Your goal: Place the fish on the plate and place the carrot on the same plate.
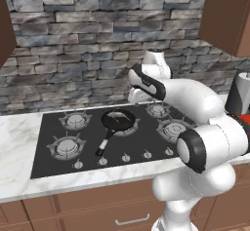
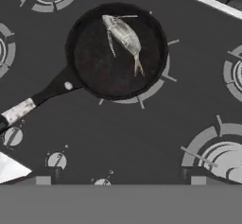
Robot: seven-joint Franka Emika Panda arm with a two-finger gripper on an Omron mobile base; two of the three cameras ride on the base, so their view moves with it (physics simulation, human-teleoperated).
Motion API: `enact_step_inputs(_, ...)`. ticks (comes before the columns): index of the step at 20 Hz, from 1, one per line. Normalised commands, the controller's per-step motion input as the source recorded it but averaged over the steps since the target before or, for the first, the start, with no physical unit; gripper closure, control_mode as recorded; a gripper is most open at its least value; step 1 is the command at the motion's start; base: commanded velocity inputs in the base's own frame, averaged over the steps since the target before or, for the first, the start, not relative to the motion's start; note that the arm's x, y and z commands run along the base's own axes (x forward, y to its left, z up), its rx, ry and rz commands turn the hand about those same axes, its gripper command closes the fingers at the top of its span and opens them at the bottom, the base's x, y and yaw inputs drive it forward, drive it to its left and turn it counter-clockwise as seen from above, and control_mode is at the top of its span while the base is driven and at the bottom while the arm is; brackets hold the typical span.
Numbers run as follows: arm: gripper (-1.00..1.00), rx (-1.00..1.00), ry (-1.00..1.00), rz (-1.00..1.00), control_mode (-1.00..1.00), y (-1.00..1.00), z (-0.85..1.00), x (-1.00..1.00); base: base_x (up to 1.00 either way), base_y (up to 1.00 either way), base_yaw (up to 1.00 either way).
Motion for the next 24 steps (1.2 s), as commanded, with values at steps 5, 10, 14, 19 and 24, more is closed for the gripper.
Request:
enact_step_inputs(5,-1.0,0.0,0.14,0.13,-1.0,0.42,-0.34,0.74,0.0,0.0,0.0)
enact_step_inputs(10,-1.0,0.0,0.1,0.09,-1.0,0.37,-0.39,0.7,0.0,0.0,0.0)
enact_step_inputs(14,-1.0,0.0,0.05,0.06,-1.0,0.15,-0.36,0.57,0.0,0.0,0.0)
enact_step_inputs(19,-1.0,0.0,0.02,0.05,-1.0,0.01,-0.38,0.48,0.0,0.0,0.0)
enact_step_inputs(24,-1.0,0.0,0.04,0.04,-1.0,0.14,-0.33,0.28,0.0,0.0,0.0)
